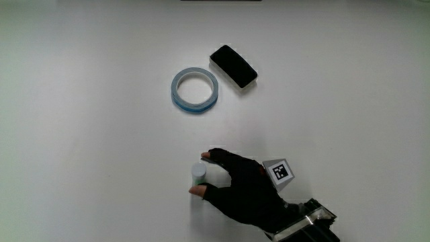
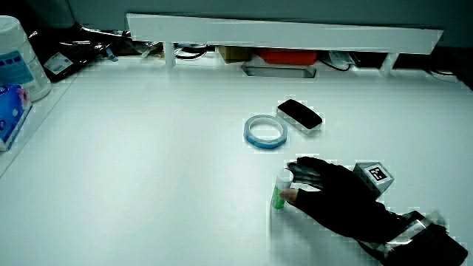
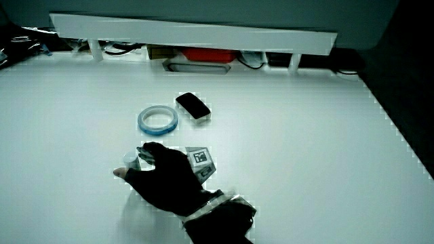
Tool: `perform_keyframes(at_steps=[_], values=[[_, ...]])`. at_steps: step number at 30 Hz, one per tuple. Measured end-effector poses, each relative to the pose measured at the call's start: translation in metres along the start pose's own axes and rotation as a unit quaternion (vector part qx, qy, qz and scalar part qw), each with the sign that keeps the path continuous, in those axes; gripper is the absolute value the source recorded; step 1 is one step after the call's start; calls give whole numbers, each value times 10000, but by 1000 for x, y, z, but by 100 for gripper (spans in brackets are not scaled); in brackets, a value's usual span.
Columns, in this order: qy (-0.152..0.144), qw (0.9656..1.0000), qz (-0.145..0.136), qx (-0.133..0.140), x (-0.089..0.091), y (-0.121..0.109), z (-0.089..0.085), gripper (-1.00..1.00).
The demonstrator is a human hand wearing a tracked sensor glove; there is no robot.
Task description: Place glue stick
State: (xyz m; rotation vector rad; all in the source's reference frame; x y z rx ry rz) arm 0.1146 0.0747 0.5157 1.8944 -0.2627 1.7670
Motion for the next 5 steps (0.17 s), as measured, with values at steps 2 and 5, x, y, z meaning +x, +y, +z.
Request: perform_keyframes(at_steps=[2,5], values=[[90,9999,-56,-98,-5,-1,3,-80],[424,9988,-80,-226,-14,-3,11,-90]])
